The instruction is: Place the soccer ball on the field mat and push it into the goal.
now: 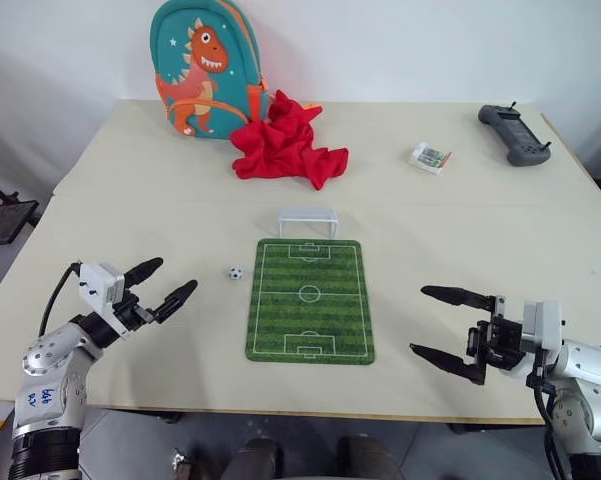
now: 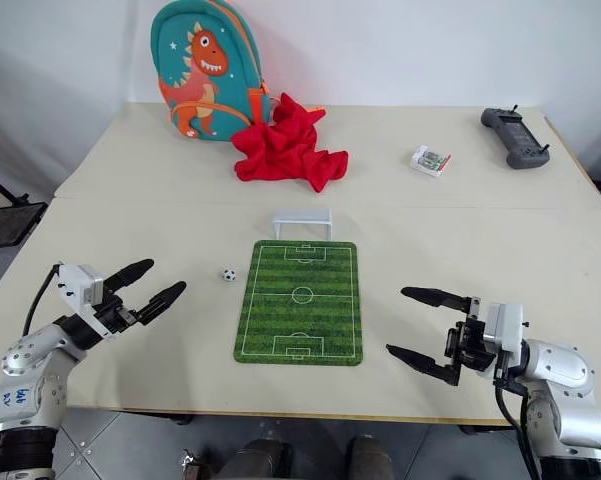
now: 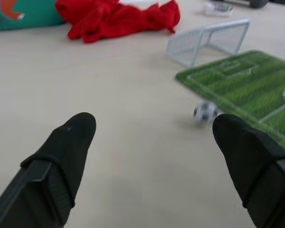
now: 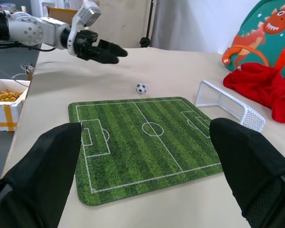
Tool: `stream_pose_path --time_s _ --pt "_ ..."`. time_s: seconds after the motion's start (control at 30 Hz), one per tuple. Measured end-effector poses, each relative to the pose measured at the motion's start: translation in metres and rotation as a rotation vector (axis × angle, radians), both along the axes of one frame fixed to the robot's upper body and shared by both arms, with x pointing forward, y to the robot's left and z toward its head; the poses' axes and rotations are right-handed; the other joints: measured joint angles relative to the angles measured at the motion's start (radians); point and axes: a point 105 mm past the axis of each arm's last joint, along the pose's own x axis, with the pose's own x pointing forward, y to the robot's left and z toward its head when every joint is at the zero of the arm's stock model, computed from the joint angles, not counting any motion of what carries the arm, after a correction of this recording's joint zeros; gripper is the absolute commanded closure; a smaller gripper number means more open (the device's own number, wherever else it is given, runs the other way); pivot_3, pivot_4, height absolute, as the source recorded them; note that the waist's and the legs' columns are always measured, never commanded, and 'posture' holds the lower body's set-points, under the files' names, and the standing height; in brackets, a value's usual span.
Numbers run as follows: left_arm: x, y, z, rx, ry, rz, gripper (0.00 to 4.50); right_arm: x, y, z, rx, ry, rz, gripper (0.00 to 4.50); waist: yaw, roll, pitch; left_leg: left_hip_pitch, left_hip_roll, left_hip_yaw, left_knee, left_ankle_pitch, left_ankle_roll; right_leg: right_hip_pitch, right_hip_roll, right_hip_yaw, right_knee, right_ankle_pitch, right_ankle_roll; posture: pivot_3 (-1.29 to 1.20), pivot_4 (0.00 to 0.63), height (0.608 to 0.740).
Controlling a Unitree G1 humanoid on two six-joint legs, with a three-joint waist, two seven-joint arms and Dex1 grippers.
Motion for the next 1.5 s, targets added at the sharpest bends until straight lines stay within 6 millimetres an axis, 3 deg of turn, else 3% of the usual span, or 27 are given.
stream_pose_path --time_s 0.13,0.27,0.4,0.57,1.0,1.1,1.4,1.5 --pt "0.019 -0.015 0.002 0.016 -0.010 -0.047 0.05 -0.003 0.003 -0.005 0.013 0.020 0.000 0.00 0.006 0.000 0.000 0.000 -0.001 -0.001 0.001 0.000 0.000 0.000 0.000 -0.001 0.001 0.000 0.000 0.00 0.150 0.740" --pt "0.050 -0.043 0.019 0.017 -0.070 -0.111 0.05 -0.006 0.009 -0.007 0.016 0.036 0.020 0.00 -0.001 0.000 0.000 0.000 -0.002 -0.001 0.001 0.000 0.000 0.000 0.000 -0.001 0.001 0.000 0.000 0.00 0.150 0.740" --pt "0.070 -0.070 0.017 0.005 -0.039 -0.186 0.05 -0.005 0.011 -0.008 0.017 0.041 0.018 0.00 -0.010 0.000 0.000 0.000 -0.001 0.001 0.000 0.000 0.000 -0.002 0.001 -0.001 0.003 0.000 0.000 0.00 0.150 0.740" --pt "0.068 -0.087 0.001 0.016 0.021 -0.285 0.05 -0.005 0.011 -0.006 0.020 0.034 0.006 0.00 -0.018 -0.001 0.000 -0.001 -0.001 0.003 0.000 0.000 0.000 -0.006 0.001 -0.001 0.008 0.000 0.000 0.00 0.150 0.740" --pt "0.068 -0.087 -0.016 0.074 0.060 -0.305 0.05 -0.007 0.013 -0.006 0.018 0.030 -0.009 0.00 -0.004 -0.001 0.001 -0.001 -0.002 0.002 0.003 0.000 0.000 -0.006 0.000 0.000 0.009 0.000 0.000 0.00 0.150 0.740" --pt "0.070 -0.089 -0.017 0.070 0.052 -0.301 0.68 -0.006 0.013 -0.005 0.020 0.028 -0.013 0.00 -0.003 -0.001 0.001 -0.001 -0.002 0.002 0.004 0.000 0.000 -0.006 0.000 0.000 0.009 0.000 0.000 0.00 0.150 0.740" --pt "0.070 -0.091 -0.018 0.065 0.048 -0.297 3.57 -0.005 0.013 -0.004 0.023 0.025 -0.022 0.00 -0.002 -0.001 0.001 -0.001 -0.003 0.002 0.005 0.000 0.000 -0.005 -0.001 0.000 0.010 0.000 0.000 0.00 0.150 0.740" --pt "0.070 -0.090 -0.018 0.067 0.047 -0.296 3.65 -0.004 0.013 -0.003 0.025 0.018 -0.023 0.00 -0.002 -0.001 0.001 -0.001 -0.003 0.002 0.005 0.000 0.000 -0.005 -0.001 0.000 0.011 0.000 0.000 0.00 0.150 0.740"
